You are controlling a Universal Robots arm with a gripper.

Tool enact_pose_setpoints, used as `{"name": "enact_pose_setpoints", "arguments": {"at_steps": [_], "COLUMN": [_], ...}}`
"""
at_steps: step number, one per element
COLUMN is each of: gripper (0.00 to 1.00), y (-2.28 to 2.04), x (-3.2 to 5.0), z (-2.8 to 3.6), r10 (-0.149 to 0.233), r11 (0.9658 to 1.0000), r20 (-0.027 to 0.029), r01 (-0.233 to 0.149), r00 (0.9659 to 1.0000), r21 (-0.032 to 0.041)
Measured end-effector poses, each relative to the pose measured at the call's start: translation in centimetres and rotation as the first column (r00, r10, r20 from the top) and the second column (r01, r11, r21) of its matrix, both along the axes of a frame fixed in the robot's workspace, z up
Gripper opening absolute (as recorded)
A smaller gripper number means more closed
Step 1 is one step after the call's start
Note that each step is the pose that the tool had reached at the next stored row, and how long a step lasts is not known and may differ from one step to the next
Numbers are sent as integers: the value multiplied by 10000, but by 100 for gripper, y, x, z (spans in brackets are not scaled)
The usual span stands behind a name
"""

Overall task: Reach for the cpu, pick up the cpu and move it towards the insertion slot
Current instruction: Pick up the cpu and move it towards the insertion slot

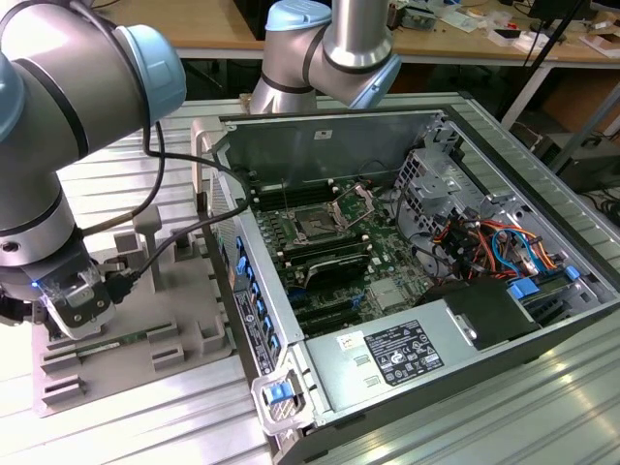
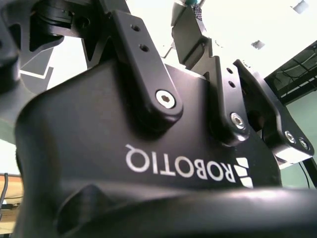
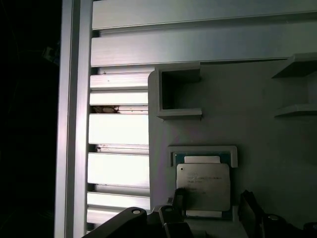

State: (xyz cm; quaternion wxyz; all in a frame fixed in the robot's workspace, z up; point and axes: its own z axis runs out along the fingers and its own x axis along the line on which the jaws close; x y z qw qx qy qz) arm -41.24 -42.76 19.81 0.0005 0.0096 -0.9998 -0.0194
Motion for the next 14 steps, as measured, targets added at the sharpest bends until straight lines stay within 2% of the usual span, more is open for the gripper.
{"name": "enact_pose_setpoints", "arguments": {"at_steps": [5, 14], "gripper": [56, 56], "y": [9, 11], "x": [-31, -32], "z": [-1, 23], "r10": [-1, 1], "r11": [10000, 10000], "r20": [33, 36], "r01": [1, -1], "r00": [10000, 10000], "r21": [-1, -1]}}
